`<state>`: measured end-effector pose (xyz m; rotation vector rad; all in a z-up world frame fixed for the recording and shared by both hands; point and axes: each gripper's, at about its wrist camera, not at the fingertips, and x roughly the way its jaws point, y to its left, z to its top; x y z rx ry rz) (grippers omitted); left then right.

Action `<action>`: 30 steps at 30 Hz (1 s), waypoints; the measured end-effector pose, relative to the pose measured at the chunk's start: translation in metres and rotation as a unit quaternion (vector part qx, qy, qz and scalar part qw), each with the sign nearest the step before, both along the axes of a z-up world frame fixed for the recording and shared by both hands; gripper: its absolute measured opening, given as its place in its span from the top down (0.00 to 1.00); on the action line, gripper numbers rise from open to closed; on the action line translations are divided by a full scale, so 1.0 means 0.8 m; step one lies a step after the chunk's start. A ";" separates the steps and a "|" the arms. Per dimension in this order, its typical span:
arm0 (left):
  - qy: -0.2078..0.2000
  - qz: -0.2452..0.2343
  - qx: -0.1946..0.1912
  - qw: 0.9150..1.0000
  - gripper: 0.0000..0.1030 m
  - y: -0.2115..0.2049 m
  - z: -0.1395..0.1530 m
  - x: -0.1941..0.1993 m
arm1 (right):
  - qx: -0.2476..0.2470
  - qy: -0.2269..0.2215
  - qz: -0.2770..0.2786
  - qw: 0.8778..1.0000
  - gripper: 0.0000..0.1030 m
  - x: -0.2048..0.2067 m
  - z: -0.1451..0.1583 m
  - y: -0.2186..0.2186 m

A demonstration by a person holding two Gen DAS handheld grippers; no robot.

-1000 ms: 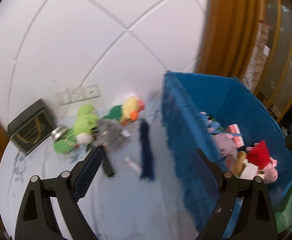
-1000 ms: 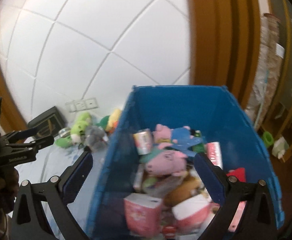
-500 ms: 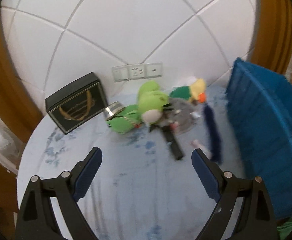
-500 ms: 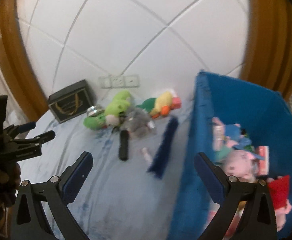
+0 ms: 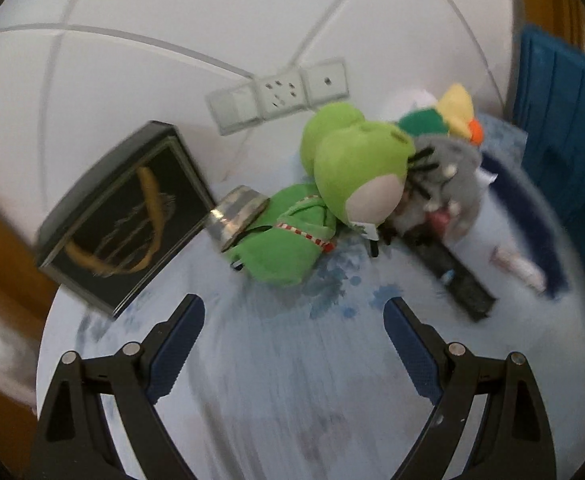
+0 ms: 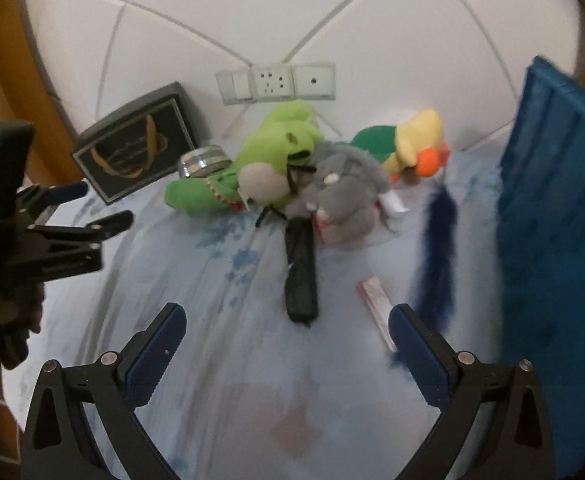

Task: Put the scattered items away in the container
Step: 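Grasp the green plush with the left tool while the right tool grasps the black rolled bag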

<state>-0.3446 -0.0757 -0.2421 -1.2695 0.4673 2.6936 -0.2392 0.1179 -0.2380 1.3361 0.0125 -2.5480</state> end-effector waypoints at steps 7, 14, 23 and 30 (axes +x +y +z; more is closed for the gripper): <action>0.000 -0.029 -0.038 0.999 0.11 0.005 -0.086 -0.097 | 0.013 -0.033 -0.005 0.999 0.00 -0.071 -0.101 -0.030; -0.060 -0.023 -0.024 0.998 0.34 0.010 -0.151 -0.168 | 0.042 -0.042 -0.005 0.998 0.01 -0.111 -0.161 -0.046; -0.060 0.005 0.019 0.998 0.82 0.004 -0.160 -0.152 | 0.059 -0.040 -0.014 0.997 0.15 -0.131 -0.191 -0.053; -0.054 0.035 0.029 0.998 0.84 -0.007 -0.154 -0.094 | 0.054 -0.062 -0.027 0.996 0.66 -0.111 -0.197 -0.041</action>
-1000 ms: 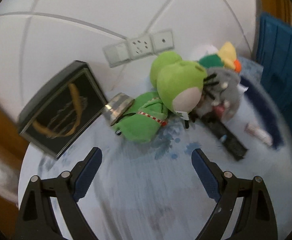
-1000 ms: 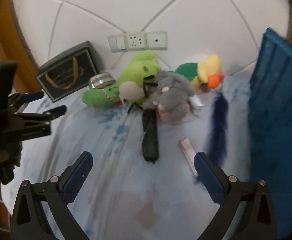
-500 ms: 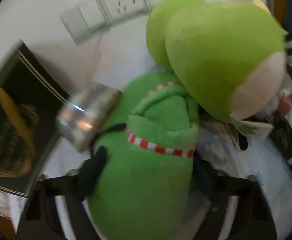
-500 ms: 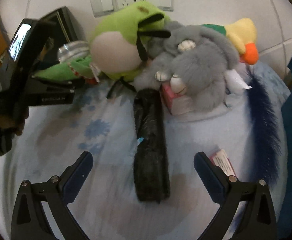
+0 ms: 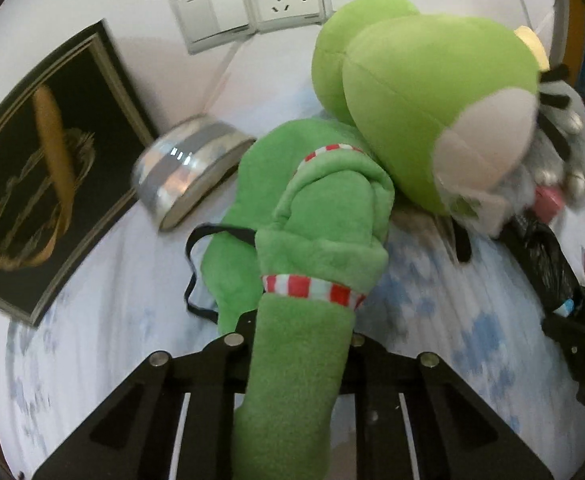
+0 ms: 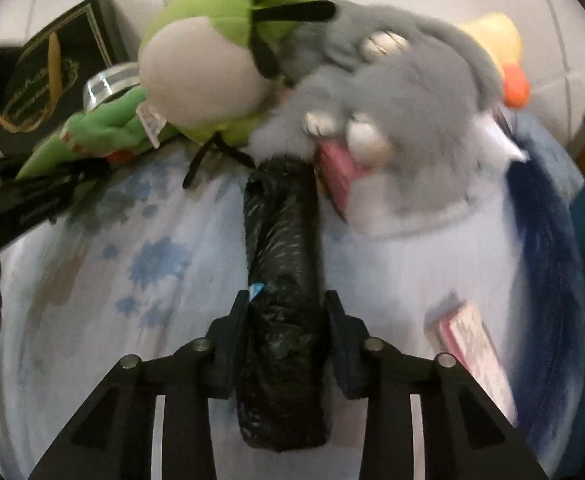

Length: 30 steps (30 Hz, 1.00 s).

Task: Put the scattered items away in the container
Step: 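Grasp the green plush with the left tool while the right tool grasps the black rolled bag, then carry the green plush and black bag to the blue crate and drop them in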

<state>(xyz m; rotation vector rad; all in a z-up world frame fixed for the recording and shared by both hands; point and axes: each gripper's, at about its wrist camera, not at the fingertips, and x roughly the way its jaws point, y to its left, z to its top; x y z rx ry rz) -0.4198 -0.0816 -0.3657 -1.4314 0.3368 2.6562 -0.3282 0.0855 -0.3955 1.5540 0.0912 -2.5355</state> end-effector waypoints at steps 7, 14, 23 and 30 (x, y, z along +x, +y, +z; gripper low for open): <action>-0.013 0.012 0.005 1.000 0.84 -0.004 0.007 0.089 | -0.010 -0.039 0.015 0.999 0.67 0.070 0.002 0.012; -0.035 0.026 0.013 0.999 0.86 -0.004 0.016 0.198 | -0.021 -0.084 0.027 0.996 0.67 0.156 0.021 0.037; -0.037 0.025 0.028 0.999 0.90 0.001 0.063 0.303 | -0.050 -0.080 0.042 0.995 0.67 0.252 0.099 0.050; -0.017 0.033 0.045 0.998 0.90 0.003 0.128 0.361 | -0.064 -0.049 0.042 0.996 0.67 0.287 0.177 0.064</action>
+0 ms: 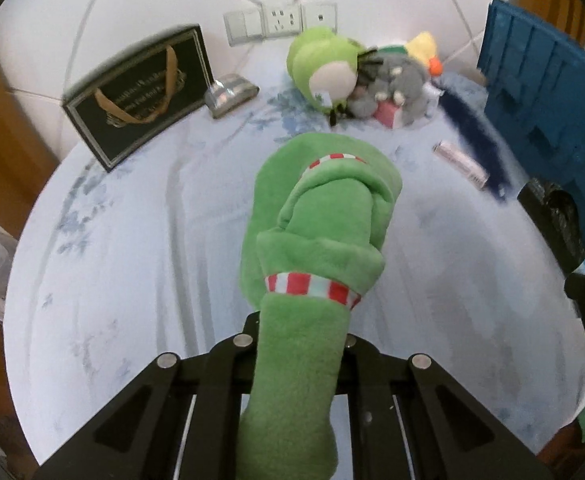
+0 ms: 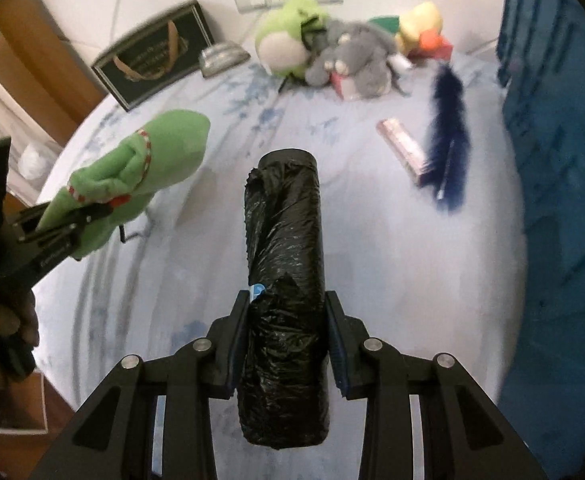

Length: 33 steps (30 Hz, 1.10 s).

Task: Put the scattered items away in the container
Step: 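Carry the green plush and black bag to the blue crate and drop them in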

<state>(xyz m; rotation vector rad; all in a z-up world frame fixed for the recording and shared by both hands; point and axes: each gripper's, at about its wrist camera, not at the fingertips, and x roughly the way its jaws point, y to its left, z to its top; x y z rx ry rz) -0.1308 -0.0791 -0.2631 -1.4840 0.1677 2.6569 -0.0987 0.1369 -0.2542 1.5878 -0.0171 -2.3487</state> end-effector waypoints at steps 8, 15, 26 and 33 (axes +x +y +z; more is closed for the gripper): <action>0.050 0.003 -0.007 0.999 0.90 0.010 0.083 0.046 | -0.016 0.055 0.001 0.998 0.67 0.032 0.096 0.024; 0.069 0.011 -0.008 0.998 0.90 0.020 0.128 0.081 | -0.027 0.089 0.014 0.996 0.67 0.053 0.154 0.038; 0.108 0.029 -0.004 0.994 0.90 0.044 0.203 0.126 | -0.052 0.134 0.035 0.989 0.67 0.085 0.218 0.079; 0.148 0.023 -0.007 0.989 0.90 0.082 0.254 0.138 | -0.068 0.166 0.039 0.983 0.67 0.093 0.258 0.121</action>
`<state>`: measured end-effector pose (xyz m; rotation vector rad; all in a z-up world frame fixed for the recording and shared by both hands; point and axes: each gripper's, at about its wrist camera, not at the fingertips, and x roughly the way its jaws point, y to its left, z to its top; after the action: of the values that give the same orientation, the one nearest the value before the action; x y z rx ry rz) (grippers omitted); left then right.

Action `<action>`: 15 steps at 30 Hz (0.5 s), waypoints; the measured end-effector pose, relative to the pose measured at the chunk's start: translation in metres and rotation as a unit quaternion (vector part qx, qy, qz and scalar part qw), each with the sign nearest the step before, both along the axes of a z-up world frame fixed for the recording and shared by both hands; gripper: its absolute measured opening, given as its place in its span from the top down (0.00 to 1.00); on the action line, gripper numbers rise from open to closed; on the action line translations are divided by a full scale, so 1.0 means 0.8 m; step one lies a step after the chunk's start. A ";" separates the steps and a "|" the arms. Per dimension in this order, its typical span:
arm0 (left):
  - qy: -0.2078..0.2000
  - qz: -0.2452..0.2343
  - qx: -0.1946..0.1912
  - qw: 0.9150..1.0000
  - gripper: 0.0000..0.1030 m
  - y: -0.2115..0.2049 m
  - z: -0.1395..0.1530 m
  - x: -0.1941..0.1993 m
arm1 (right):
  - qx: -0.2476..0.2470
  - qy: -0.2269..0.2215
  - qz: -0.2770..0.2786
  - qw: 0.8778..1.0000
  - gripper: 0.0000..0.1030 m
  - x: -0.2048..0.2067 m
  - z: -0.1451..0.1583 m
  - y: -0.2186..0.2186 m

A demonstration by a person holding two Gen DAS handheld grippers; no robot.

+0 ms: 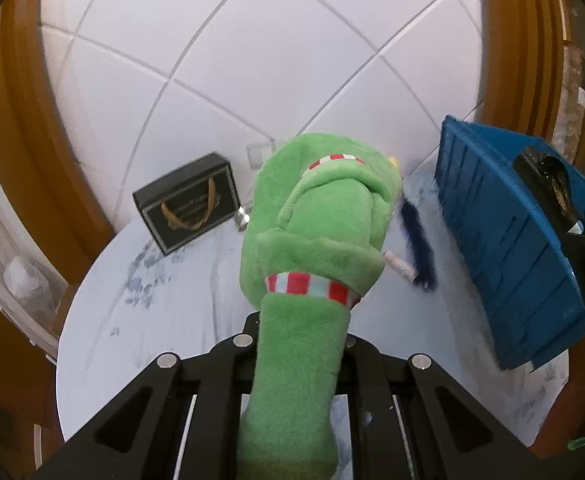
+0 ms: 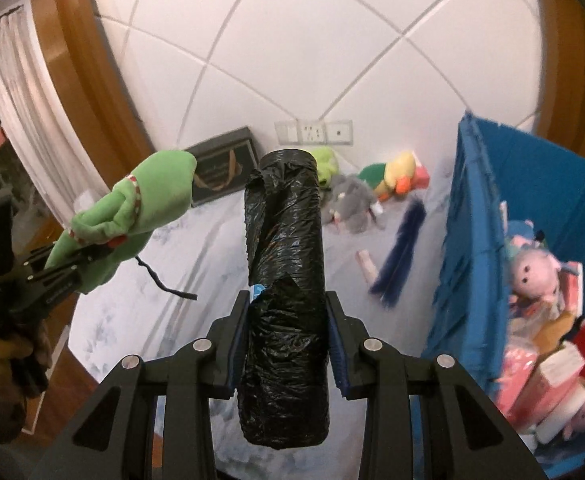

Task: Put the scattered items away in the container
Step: 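Carry the green plush and black bag to the blue crate and drop them in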

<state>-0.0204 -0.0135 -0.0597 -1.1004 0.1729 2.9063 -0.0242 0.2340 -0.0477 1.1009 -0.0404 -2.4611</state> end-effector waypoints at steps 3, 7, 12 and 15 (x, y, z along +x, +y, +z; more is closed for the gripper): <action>0.007 -0.008 -0.003 1.000 0.90 0.025 0.014 0.000 | -0.004 0.012 -0.005 1.000 0.67 0.002 0.012 0.023; 0.014 -0.022 -0.003 1.000 0.90 0.061 0.030 -0.007 | -0.009 0.025 -0.014 1.000 0.67 0.004 0.026 0.054; 0.037 -0.053 -0.011 0.998 0.90 0.118 0.060 -0.019 | -0.016 0.035 -0.035 0.999 0.67 0.002 0.040 0.104; 0.051 -0.080 -0.015 0.995 0.90 0.155 0.082 -0.029 | -0.018 0.040 -0.049 0.998 0.67 -0.004 0.047 0.136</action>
<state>-0.0438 0.1108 0.0055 -0.8960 0.2948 2.8262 -0.0272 0.3430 -0.0101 1.0073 -0.1169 -2.5791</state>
